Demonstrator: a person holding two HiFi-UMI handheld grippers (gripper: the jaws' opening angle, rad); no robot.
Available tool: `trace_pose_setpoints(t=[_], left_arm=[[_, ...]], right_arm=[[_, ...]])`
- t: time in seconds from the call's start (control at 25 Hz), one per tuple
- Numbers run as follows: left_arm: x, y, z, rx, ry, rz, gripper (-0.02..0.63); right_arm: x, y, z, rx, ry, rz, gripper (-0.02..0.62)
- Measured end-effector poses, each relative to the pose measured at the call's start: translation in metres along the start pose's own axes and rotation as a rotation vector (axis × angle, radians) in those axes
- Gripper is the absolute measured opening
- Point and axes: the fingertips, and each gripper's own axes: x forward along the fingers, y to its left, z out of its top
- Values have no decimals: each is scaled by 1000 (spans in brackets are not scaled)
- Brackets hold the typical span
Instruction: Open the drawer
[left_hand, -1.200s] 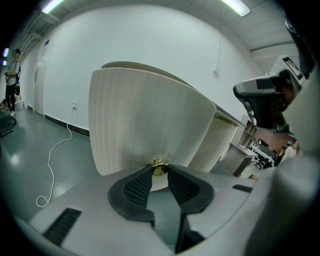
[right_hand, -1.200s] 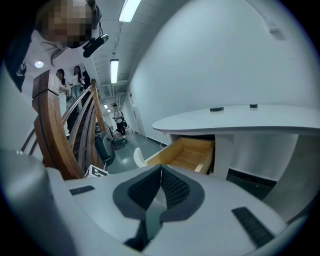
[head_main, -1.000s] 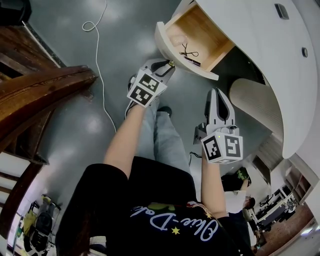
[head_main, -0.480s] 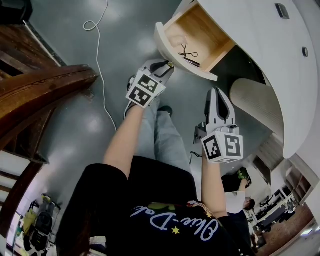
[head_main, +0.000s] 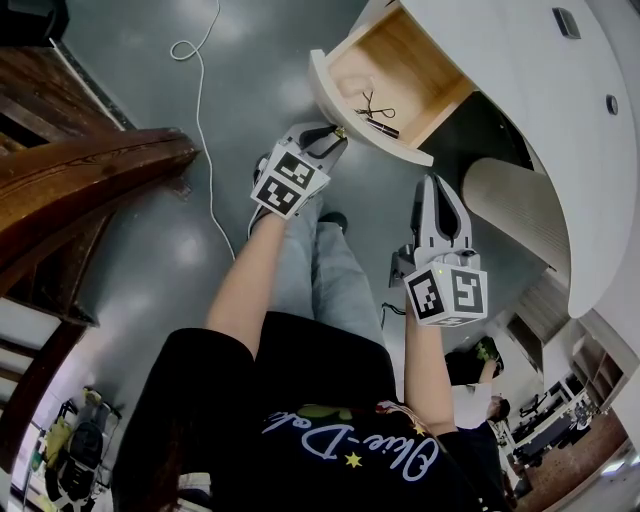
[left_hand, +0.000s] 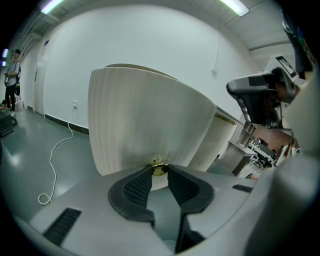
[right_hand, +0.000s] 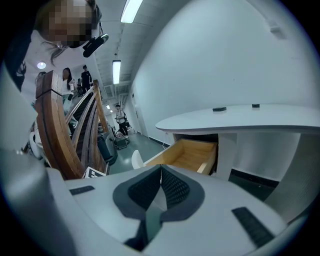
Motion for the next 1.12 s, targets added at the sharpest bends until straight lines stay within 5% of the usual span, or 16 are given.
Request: trace_pose_setpoints(t=[0.84, 1.12], left_arm=[[-4, 1, -2, -76, -17, -37, 104], [-25, 7, 15, -155, -111, -21, 105]], right_arm=[[-3, -1, 0, 5, -10, 9, 2], [-10, -8, 7, 18, -29, 2, 2]])
